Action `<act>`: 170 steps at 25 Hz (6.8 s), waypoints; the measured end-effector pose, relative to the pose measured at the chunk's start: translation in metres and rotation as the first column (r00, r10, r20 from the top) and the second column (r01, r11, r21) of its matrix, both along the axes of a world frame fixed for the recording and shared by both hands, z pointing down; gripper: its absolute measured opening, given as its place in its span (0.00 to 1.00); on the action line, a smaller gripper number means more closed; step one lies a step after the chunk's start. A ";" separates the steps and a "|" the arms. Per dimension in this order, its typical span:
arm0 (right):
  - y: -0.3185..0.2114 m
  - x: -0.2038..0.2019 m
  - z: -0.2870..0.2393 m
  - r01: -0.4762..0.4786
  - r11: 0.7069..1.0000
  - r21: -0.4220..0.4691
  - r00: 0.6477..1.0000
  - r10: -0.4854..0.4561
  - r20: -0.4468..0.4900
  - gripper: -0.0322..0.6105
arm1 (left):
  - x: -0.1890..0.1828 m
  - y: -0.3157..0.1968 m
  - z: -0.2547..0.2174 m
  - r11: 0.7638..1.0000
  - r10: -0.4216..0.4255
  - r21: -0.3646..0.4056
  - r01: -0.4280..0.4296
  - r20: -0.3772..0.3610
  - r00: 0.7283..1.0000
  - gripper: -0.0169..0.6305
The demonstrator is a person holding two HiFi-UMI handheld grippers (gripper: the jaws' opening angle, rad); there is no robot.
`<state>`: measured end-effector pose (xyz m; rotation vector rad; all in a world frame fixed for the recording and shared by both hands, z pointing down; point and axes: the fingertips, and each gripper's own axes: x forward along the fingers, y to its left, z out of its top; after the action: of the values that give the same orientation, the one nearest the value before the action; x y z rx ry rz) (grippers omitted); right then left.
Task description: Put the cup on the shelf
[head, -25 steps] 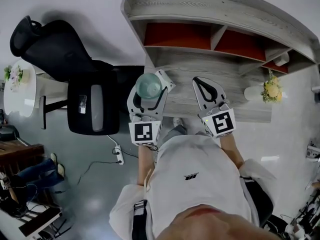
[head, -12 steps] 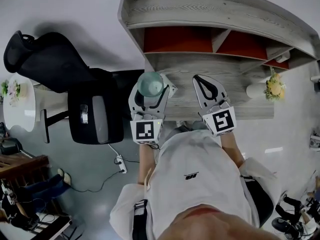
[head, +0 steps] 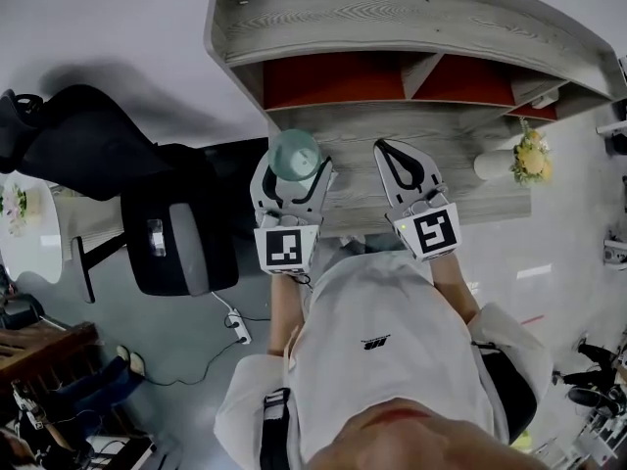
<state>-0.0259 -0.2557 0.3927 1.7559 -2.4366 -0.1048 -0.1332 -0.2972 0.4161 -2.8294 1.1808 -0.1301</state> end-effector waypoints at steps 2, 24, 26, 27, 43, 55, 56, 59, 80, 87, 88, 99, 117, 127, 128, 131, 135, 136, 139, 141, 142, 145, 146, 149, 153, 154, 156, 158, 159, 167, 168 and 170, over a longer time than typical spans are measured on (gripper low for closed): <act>-0.001 0.004 0.002 -0.006 1.000 -0.003 1.000 0.006 -0.001 0.09 | 0.007 -0.003 -0.001 1.000 0.006 -0.007 -0.006 -0.010 1.000 0.60; -0.041 0.035 0.019 0.006 1.000 -0.030 0.999 -0.005 0.034 0.09 | 0.056 -0.052 0.016 0.999 0.039 -0.021 -0.039 0.029 0.999 0.60; -0.044 0.039 0.021 0.003 0.999 -0.035 0.999 -0.002 0.035 0.09 | 0.060 -0.057 0.016 0.999 0.040 -0.024 -0.040 0.029 0.999 0.60; -0.046 0.041 0.022 0.003 0.999 -0.038 0.999 -0.001 0.034 0.09 | 0.061 -0.059 0.018 0.999 0.042 -0.025 -0.041 0.031 0.999 0.60; -0.069 0.062 0.031 -0.007 0.998 -0.057 0.999 0.009 0.048 0.09 | 0.087 -0.089 0.034 0.997 0.056 -0.050 -0.054 0.043 0.998 0.60; -0.081 0.069 0.035 -0.014 0.998 -0.065 0.998 0.017 0.055 0.09 | 0.100 -0.104 0.047 0.995 0.062 -0.084 -0.057 0.057 0.996 0.60; -0.082 0.070 0.035 -0.015 0.998 -0.067 0.998 0.018 0.056 0.09 | 0.101 -0.105 0.047 0.995 0.062 -0.085 -0.057 0.054 0.997 0.60; -0.084 0.071 0.036 -0.016 0.998 -0.068 0.998 0.019 0.057 0.09 | 0.105 -0.108 0.047 0.994 0.067 -0.087 -0.062 0.055 0.996 0.60; -0.082 0.076 0.035 -0.010 0.998 -0.062 0.998 0.014 0.063 0.09 | 0.128 -0.117 0.056 0.985 0.095 -0.152 -0.077 0.119 0.988 0.60; -0.080 0.076 0.035 -0.008 0.998 -0.060 0.998 0.011 0.060 0.09 | 0.129 -0.114 0.058 0.985 0.101 -0.156 -0.080 0.128 0.987 0.60; -0.079 0.076 0.035 -0.009 0.998 -0.060 0.998 0.013 0.060 0.09 | 0.129 -0.114 0.058 0.984 0.101 -0.156 -0.081 0.129 0.987 0.60; -0.068 0.073 0.028 -0.016 0.999 -0.049 0.999 0.018 0.051 0.09 | 0.124 -0.106 0.059 0.984 0.100 -0.162 -0.078 0.132 0.986 0.60; -0.052 0.073 0.023 -0.032 0.999 -0.038 0.998 0.034 0.048 0.09 | 0.116 -0.099 0.066 0.983 0.076 -0.180 -0.046 0.158 0.985 0.60; -0.044 0.060 0.022 -0.009 0.999 -0.033 0.999 0.011 0.051 0.09 | 0.095 -0.081 0.066 0.981 0.056 -0.192 -0.030 0.131 0.990 0.60; -0.043 0.059 0.021 -0.006 0.999 -0.031 0.999 0.007 0.053 0.09 | 0.092 -0.078 0.065 0.982 0.052 -0.186 -0.029 0.125 0.991 0.60; -0.039 0.054 0.020 0.004 1.000 -0.025 0.999 -0.003 0.050 0.09 | 0.083 -0.068 0.057 0.985 0.055 -0.168 -0.037 0.099 0.994 0.60; -0.034 0.049 0.015 0.008 1.000 -0.010 0.999 -0.008 0.049 0.09 | 0.071 -0.056 0.043 0.989 0.053 -0.144 -0.043 0.067 0.996 0.59; -0.033 0.048 0.013 0.008 1.000 -0.006 0.999 -0.008 0.048 0.09 | 0.068 -0.053 0.040 0.990 0.043 -0.134 -0.035 0.062 0.997 0.54; -0.030 0.046 0.010 0.006 1.000 0.001 0.999 -0.006 0.048 0.09 | 0.058 -0.048 0.032 0.995 0.014 -0.104 -0.010 0.039 0.999 0.35; -0.027 0.045 0.008 0.006 1.000 0.005 0.999 -0.006 0.048 0.09 | 0.053 -0.043 0.028 0.995 0.007 -0.096 -0.005 0.022 1.000 0.30; -0.026 0.045 0.007 0.006 1.000 0.007 0.999 -0.007 0.046 0.09 | 0.051 -0.040 0.027 0.996 0.003 -0.094 -0.002 0.013 1.000 0.26; -0.023 0.043 0.006 0.011 1.000 0.012 0.999 -0.012 0.045 0.09 | 0.046 -0.033 0.025 0.996 -0.007 -0.093 0.006 -0.003 1.000 0.21; -0.022 0.042 0.007 0.014 1.000 0.009 0.999 -0.014 0.046 0.09 | 0.044 -0.031 0.024 0.996 -0.008 -0.093 0.007 -0.007 1.000 0.18; -0.019 0.039 0.010 0.028 1.000 -0.002 0.998 -0.027 0.048 0.09 | 0.040 -0.023 0.023 0.995 -0.013 -0.095 0.011 -0.021 1.000 0.12; -0.014 0.033 0.017 0.052 0.999 -0.016 0.997 -0.051 0.053 0.09 | 0.037 -0.013 0.024 0.996 -0.005 -0.090 0.003 -0.029 1.000 0.09; -0.013 0.031 0.017 0.056 0.998 -0.018 0.997 -0.054 0.057 0.09 | 0.037 -0.011 0.024 0.996 -0.001 -0.088 -0.001 -0.027 1.000 0.09; -0.012 0.029 0.019 0.059 0.998 -0.023 0.997 -0.058 0.057 0.09 | 0.036 -0.010 0.025 0.996 0.002 -0.088 -0.004 -0.024 1.000 0.09; -0.011 0.029 0.022 0.061 0.998 -0.024 0.997 -0.060 0.052 0.09 | 0.035 -0.008 0.025 0.996 0.005 -0.089 -0.007 -0.021 1.000 0.09; -0.010 0.028 0.021 0.063 0.998 -0.023 0.997 -0.061 0.052 0.09 | 0.035 -0.008 0.025 0.996 0.006 -0.088 -0.008 -0.019 1.000 0.09; -0.009 0.027 0.019 0.063 0.998 -0.026 0.997 -0.062 0.054 0.09 | 0.038 -0.006 0.024 0.996 0.018 -0.085 -0.020 -0.021 1.000 0.09; -0.009 0.028 0.019 0.062 0.998 -0.027 0.997 -0.060 0.052 0.09 | 0.039 -0.006 0.024 0.996 0.020 -0.085 -0.022 -0.021 1.000 0.09; -0.009 0.029 0.022 0.058 0.998 -0.029 0.997 -0.056 0.047 0.09 | 0.039 -0.006 0.024 0.996 0.023 -0.084 -0.025 -0.021 1.000 0.09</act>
<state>0.0031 -0.2645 0.4144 1.6953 -2.5076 -0.0331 -0.0942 -0.3032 0.4405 -2.9232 1.1722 -0.1543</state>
